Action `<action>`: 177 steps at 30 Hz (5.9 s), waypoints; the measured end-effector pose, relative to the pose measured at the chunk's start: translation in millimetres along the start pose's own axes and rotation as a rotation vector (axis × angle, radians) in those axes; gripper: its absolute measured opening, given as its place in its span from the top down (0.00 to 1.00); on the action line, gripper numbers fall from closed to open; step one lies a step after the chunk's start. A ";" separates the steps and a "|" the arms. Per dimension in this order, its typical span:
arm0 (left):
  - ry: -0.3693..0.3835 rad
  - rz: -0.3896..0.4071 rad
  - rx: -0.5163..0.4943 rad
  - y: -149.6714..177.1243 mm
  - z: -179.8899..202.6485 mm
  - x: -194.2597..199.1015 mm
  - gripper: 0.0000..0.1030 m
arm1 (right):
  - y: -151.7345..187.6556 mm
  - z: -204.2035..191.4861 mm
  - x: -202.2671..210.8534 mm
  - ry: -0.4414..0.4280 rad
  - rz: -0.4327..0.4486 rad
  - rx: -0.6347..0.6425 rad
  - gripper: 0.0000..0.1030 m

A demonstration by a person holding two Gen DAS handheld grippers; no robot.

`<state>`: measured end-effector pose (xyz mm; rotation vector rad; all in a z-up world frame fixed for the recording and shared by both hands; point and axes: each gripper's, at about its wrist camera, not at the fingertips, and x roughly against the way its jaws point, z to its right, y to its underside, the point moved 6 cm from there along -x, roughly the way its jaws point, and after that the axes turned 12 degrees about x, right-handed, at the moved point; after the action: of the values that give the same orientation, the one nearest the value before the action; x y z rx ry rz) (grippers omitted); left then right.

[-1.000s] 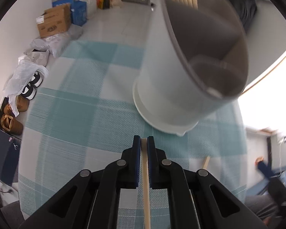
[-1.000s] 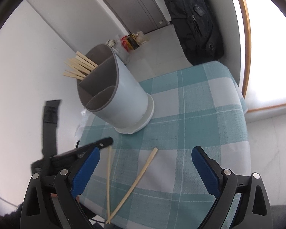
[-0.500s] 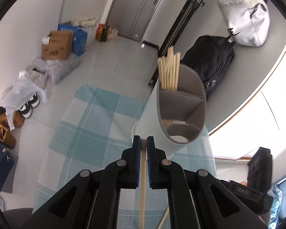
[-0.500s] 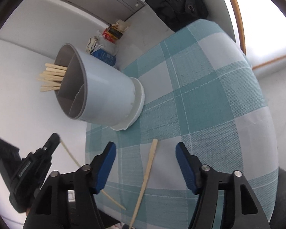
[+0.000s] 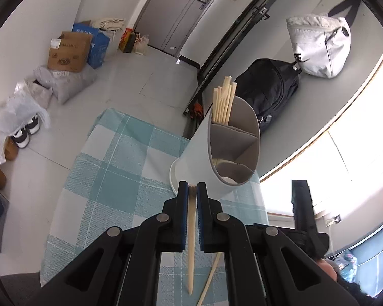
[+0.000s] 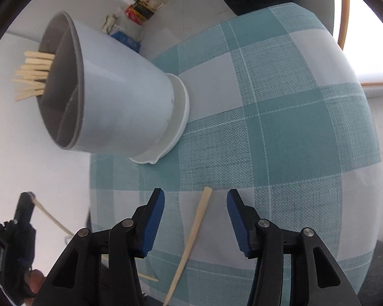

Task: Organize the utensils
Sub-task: 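Close the left tool on a chopstick while the right tool grasps another, then lift both held chopsticks up over the holder opening, then open both tools to drop the chopsticks into the holder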

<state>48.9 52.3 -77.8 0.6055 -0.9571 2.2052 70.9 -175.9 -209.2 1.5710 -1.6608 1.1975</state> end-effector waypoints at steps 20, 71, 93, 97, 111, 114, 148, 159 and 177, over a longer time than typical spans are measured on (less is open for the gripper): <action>0.025 0.012 0.035 -9.0 -11.6 9.9 0.98 | 7.1 -9.9 -10.7 0.143 0.006 0.000 0.94; -0.090 0.049 -0.366 14.0 110.3 28.9 0.98 | 1.0 -99.6 208.4 -0.129 0.859 0.552 0.94; -0.050 0.055 -0.338 -68.5 161.7 45.6 0.98 | -100.9 -141.1 266.6 -0.093 0.946 0.623 0.94; -0.048 0.068 -0.333 -84.7 164.0 42.5 0.98 | -123.7 -151.1 265.5 -0.080 0.944 0.639 0.94; -0.030 0.083 -0.321 -125.1 160.7 12.9 0.98 | -178.3 -164.1 237.2 -0.074 0.954 0.693 0.94; -0.034 0.055 -0.312 -123.8 152.3 -0.6 0.98 | -183.7 -159.4 219.7 -0.071 0.931 0.687 0.94; 0.030 -0.152 -0.166 -113.3 91.1 -43.0 0.63 | -158.6 -142.0 142.9 -0.078 0.675 0.767 0.91; -0.010 -0.116 -0.158 -111.0 81.0 -32.0 0.63 | -135.7 -128.5 144.3 -0.084 0.647 0.712 0.91; -0.124 0.028 -0.162 -68.9 72.3 4.6 0.63 | -80.1 -111.6 187.5 -0.063 0.737 0.628 0.54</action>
<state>106.0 34.7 2.4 0.6616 -1.2022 2.1084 98.2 -161.0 21.2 1.3361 -2.1224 2.2345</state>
